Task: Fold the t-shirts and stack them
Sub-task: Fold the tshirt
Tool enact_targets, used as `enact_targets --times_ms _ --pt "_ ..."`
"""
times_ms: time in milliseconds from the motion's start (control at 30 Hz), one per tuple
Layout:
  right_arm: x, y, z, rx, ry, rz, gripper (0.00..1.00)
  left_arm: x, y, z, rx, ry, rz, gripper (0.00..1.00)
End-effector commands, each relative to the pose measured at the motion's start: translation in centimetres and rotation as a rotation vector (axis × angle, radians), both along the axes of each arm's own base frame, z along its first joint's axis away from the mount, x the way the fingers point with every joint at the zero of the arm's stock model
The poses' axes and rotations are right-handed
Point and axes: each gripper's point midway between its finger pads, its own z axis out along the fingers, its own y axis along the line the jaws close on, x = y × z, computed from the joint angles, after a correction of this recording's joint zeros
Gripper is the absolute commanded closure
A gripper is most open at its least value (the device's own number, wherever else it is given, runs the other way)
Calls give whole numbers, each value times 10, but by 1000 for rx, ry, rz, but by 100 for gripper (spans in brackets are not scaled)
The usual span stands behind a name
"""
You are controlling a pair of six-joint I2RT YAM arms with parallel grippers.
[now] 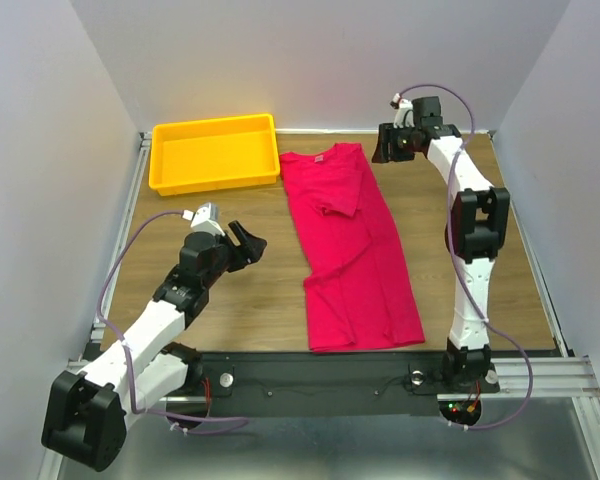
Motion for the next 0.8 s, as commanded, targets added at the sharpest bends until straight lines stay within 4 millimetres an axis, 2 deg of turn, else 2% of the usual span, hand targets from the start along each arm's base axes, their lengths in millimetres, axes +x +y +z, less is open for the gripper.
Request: enact_targets --times_ms 0,67,100,133,200,367,500,700,767 --pt "43 4 -4 167 36 -118 39 10 -8 29 -38 -86 -18 21" --pt "57 0 -7 202 33 -155 39 11 -8 28 -33 -87 -16 21" --pt "64 0 -22 209 43 -165 39 11 -8 27 -28 -82 -21 21" --pt "71 1 -16 226 24 -174 39 12 -9 28 -27 -84 -23 21" --pt "79 4 -20 251 5 -172 39 13 -10 26 -26 -77 -27 21" --pt "85 12 -46 310 44 -184 39 16 -14 26 -28 -69 -40 21" --pt "87 20 -56 355 60 -169 39 20 -16 24 -18 -59 -43 21" --pt "94 21 -78 385 81 -191 41 24 -19 21 -13 -41 -53 21" --pt "96 23 -80 395 81 -193 43 25 -19 20 -11 -40 -53 21"
